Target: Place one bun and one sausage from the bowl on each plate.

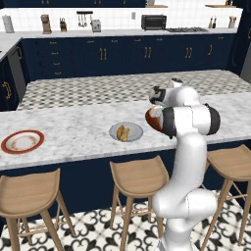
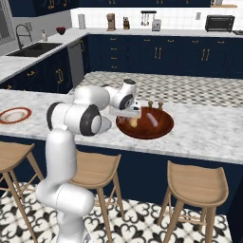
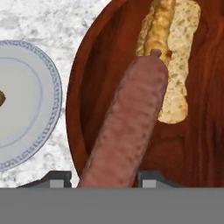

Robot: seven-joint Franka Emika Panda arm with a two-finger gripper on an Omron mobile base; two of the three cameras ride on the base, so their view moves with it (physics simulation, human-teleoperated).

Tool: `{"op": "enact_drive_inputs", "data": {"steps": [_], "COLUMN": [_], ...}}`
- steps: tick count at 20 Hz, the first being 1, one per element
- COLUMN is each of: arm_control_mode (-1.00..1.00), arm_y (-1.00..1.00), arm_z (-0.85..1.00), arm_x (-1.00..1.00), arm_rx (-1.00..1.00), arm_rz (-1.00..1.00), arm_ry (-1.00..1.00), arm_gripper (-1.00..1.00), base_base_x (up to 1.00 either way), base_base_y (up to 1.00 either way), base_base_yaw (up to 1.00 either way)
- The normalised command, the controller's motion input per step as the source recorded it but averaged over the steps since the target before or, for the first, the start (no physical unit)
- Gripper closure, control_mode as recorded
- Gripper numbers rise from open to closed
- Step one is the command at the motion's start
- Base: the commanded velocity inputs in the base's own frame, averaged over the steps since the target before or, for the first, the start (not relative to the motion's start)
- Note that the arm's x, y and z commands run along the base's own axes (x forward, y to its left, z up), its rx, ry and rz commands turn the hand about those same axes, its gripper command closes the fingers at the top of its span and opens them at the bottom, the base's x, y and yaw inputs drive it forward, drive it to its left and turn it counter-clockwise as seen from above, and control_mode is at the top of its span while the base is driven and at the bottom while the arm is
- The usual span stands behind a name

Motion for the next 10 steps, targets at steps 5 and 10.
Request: {"op": "enact_drive_inputs", "data": {"steps": [5, 10], "arm_control_mode": [-1.0, -1.0], "arm_y": [1.0, 1.0], "arm_z": [0.15, -0.06], "arm_x": [0.0, 0.12], "arm_rx": [-0.03, -0.02], "arm_rz": [0.02, 0.03], "arm_ry": [0.0, 0.04], "arm_gripper": [1.0, 1.0], "base_base_x": [0.0, 0.0], "base_base_y": [0.0, 0.0], "base_base_yaw": [0.0, 0.0]}}
